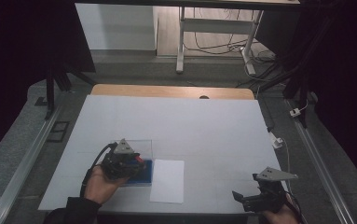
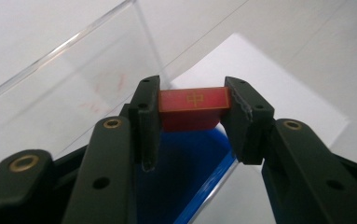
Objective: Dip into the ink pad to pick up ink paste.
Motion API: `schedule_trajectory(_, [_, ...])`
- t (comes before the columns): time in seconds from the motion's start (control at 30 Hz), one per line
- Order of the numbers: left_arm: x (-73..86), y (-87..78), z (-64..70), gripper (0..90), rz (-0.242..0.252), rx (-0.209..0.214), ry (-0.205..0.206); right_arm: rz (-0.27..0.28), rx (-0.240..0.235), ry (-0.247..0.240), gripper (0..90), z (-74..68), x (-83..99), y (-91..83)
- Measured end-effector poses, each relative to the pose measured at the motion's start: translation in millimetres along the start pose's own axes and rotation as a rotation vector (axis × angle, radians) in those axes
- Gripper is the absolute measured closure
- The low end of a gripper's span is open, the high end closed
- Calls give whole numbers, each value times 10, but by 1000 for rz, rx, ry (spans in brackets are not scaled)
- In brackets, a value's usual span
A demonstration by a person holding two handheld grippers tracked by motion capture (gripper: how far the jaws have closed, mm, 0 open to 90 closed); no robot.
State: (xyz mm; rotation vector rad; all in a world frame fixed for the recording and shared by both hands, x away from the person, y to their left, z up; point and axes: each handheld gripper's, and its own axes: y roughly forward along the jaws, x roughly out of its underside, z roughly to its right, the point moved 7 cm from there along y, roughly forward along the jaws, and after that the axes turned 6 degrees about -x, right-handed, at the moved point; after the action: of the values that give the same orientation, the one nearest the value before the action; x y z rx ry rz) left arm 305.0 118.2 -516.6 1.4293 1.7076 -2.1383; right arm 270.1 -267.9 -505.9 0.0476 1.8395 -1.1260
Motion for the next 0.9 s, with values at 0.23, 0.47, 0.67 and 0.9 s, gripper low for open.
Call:
schedule_trajectory(0.23, [123, 66, -83, 584, -58, -19, -22, 0, 0, 2, 0, 2, 3, -7])
schedule_trajectory(0.47, [216, 129, -105, 584, -68, -14, -21, -2, 0, -1, 0, 0, 4, -6])
schedule_trajectory(0.67, [283, 171, -133, 584, -86, -18, -8, 1, -6, 3, 0, -1, 4, -6])
schedule_trajectory(0.9, [329, 191, -133, 586, -84, -32, 20, 1, -5, 0, 0, -2, 4, -7])
